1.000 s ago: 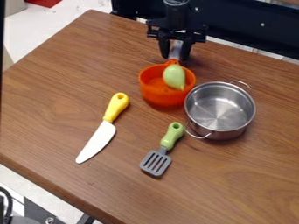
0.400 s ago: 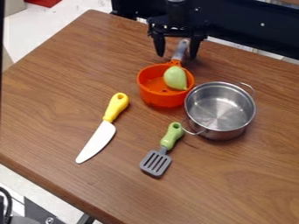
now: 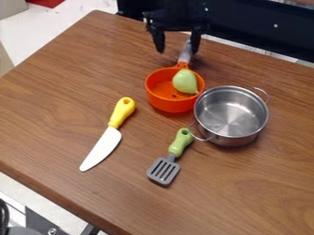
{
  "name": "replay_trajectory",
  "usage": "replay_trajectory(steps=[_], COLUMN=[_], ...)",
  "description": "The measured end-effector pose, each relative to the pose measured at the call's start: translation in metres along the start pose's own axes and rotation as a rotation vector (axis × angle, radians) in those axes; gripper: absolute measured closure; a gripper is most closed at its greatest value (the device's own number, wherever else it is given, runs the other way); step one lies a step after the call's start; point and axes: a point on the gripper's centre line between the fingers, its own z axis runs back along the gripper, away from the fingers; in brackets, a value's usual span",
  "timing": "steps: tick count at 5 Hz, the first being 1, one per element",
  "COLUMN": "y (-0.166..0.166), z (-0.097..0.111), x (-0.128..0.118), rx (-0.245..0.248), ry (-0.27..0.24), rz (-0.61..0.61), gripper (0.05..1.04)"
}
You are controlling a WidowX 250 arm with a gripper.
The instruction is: Moved the plastic pan to the middle of the table
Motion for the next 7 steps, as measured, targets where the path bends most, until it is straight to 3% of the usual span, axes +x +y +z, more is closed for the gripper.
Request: replay_trajectory(steps=[3,4,5,6,7], y=[-0.006,-0.006,0.003,0.017,0.036], z=[0.025,0.025,0.044,0.038,0.042], x=[0.008,0.006,0.006,-0.004,-0.011], rx=[-0.02,0.009,0.017,0.041,0.024], ry=[0.016,0.025,-0.021,-0.003,0.001], rz=[0.018,0.013,0.003,-0.027,-0.044], gripper=[0.086,0.086,0.086,0.086,0.086])
